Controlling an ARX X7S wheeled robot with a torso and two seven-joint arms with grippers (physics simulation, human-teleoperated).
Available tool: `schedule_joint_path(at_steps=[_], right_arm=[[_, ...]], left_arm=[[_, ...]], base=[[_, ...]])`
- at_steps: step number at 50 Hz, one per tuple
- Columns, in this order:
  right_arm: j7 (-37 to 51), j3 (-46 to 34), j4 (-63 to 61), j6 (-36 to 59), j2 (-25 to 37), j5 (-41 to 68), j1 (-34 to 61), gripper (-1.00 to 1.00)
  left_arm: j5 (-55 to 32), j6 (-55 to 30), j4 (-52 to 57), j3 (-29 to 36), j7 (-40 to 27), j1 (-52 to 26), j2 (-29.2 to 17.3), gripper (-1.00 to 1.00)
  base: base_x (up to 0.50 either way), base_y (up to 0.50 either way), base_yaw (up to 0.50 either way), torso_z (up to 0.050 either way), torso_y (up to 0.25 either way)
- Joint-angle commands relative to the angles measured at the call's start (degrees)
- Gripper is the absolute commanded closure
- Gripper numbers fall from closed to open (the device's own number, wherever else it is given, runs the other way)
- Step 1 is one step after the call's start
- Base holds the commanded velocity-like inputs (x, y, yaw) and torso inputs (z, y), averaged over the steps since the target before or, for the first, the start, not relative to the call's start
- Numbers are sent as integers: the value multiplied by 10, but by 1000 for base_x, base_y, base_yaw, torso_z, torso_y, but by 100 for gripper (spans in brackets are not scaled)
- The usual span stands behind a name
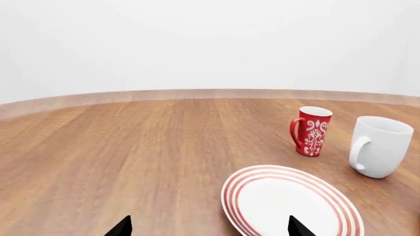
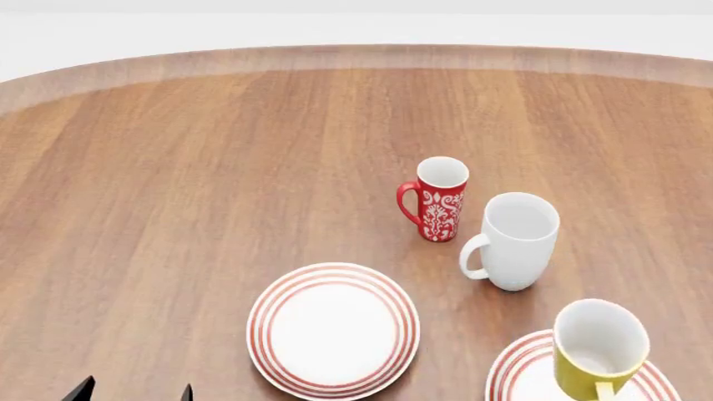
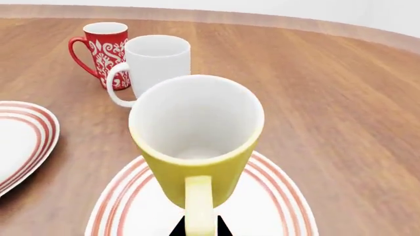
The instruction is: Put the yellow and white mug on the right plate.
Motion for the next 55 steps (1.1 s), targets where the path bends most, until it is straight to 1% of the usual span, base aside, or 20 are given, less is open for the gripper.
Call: schedule_joint_path(at_steps=[1, 35, 55], right_arm=[[-8, 2, 23, -10, -4, -2, 8, 100], [-15, -3, 107, -45, -13, -13, 23, 100], [-14, -6, 120, -50, -14, -16, 26, 100]], left_arm=[[-2, 0, 1, 2, -2, 0, -2, -100], [-5, 4, -1, 9, -7, -2, -6, -100], [-7, 5, -1, 12, -10, -2, -9, -100]], base=[[0, 0, 0, 0, 0], [0, 0, 0, 0, 0], [0, 0, 0, 0, 0]])
